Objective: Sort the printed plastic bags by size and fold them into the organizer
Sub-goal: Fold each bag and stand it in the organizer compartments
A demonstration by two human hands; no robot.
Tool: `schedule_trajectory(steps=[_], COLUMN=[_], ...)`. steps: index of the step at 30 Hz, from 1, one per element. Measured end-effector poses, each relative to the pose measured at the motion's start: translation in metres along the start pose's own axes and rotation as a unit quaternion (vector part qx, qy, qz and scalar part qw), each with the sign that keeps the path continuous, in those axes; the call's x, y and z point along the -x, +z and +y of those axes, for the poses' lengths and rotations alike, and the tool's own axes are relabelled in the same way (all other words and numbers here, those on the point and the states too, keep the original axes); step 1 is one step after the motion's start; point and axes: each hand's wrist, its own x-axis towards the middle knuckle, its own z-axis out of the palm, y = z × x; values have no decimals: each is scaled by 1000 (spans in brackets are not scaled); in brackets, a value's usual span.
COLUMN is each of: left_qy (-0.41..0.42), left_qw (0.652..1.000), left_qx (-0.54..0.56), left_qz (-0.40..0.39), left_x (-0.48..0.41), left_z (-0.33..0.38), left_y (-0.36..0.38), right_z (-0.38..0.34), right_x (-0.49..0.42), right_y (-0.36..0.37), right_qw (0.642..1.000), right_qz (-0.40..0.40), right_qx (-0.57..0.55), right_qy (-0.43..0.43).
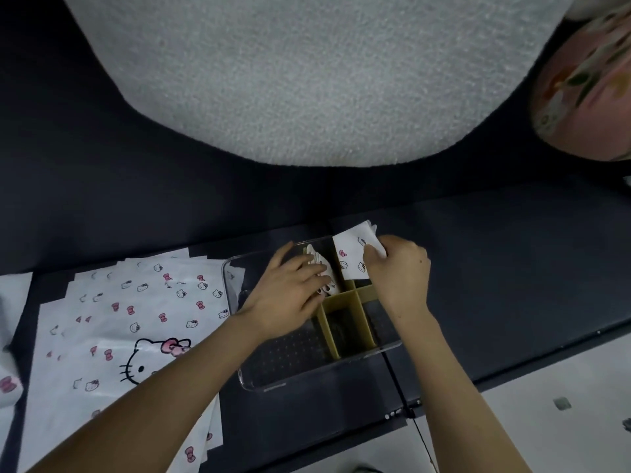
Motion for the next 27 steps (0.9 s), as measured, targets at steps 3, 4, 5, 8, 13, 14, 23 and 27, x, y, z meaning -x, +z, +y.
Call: schedule_trajectory(steps=[3,4,5,8,13,14,23,27], left_qy=[-4,-6,-7,-14,-32,-36,-99,-114], left_qw=[1000,1000,1000,1000,999,999,992,989], left_qx=[6,5,5,8,27,31,72,90], left_qz=[9,10,10,13,13,12,-14,5], left_x=[1,1,2,5,8,8,10,18], left_z=[0,0,0,0,-1,-1,7,8], left_y=[-1,-1,0,0,0,0,0,-9], right_z=[1,2,1,-1,1,3,10,20], right_x=[-3,-3,-3,-5,-3,-2,9,16], right_y=[11,15,20,27,28,29,53,55], right_qw=[997,993,990,982,985,986,993,990], right_qz=[-52,-75,-94,-161,-156,-145,-87,-125], right_qx=[55,86,107,99,-33,-36,77,57], right_qy=[2,-4,-14,-10,61,70,24,22])
